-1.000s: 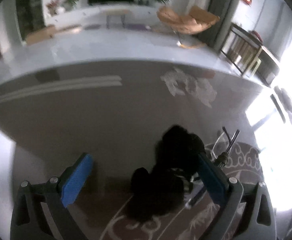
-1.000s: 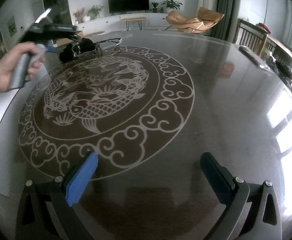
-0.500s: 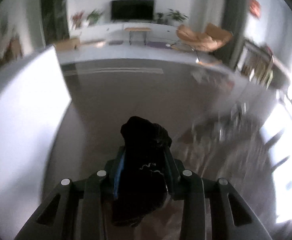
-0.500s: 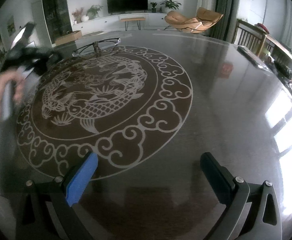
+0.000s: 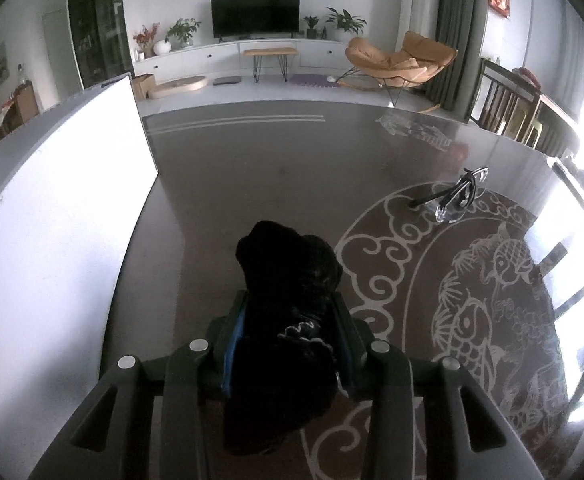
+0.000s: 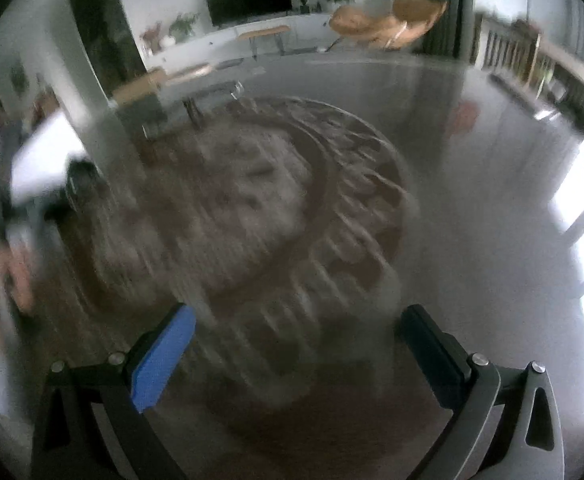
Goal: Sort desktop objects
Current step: 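Grasp the black cloth bag with the left tool and lift it, then grasp the clear eyeglasses with the right tool while the left holds the black bag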
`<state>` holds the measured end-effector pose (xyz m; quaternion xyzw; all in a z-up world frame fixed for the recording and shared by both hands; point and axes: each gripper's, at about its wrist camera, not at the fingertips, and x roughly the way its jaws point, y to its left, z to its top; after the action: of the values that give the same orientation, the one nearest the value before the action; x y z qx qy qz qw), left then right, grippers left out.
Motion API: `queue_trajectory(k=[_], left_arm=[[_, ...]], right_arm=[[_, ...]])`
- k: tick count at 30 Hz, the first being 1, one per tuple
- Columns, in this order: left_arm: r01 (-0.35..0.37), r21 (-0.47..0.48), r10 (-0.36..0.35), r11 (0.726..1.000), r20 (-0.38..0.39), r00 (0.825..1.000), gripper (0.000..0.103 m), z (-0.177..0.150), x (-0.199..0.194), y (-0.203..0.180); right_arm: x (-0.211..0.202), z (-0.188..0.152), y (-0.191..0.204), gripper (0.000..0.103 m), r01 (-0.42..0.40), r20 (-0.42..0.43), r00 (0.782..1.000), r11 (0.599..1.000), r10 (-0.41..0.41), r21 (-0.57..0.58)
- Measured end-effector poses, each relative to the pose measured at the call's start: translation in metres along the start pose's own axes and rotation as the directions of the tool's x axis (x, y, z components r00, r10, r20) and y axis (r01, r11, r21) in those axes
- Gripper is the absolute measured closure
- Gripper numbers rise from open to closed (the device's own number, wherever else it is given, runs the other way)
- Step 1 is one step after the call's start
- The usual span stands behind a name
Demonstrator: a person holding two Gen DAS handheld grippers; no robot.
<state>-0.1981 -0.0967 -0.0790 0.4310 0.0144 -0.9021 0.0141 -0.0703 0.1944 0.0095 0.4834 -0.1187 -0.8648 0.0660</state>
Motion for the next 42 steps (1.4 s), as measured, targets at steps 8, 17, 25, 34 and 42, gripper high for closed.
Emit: queue_trajectory(k=[8,17,25,34,42], left_arm=[[-0.004,0.003,0.004,1.0,0.0,1.0,0.064,0.0,-0.001,0.001],[-0.005,0.003,0.005,1.0,0.0,1.0,0.064,0.001,-0.001,-0.001],[-0.005,0.003,0.005,1.0,0.0,1.0,0.064,0.0,-0.001,0.0],[0.0,0.002,0.0,1.0,0.0,1.0,0.065,0.0,-0.001,-0.001],[0.056,0.009,-0.056,0.998,0.002,0.998,0.065,-0.018,-0.017,-0.029]], right_arm=[[0.1,0.147,0.036,0.0,-0.13,-0.057,0.987,0.952,0.151,0.278],[0.142,0.167,0.121,0.007,0.039,-0.062,0.997,0.996,-0.044,-0.08],[0.12,0.14,0.117,0.09,0.072,0.028,0.997,0.975,-0.068,-0.209],[0.048,0.038,0.076,0.09,0.06,0.051,0.998,0.944,-0.046,-0.326],[-0.024,-0.053,0.011,0.09,0.157,0.128,0.984,0.947,-0.125,-0.282]])
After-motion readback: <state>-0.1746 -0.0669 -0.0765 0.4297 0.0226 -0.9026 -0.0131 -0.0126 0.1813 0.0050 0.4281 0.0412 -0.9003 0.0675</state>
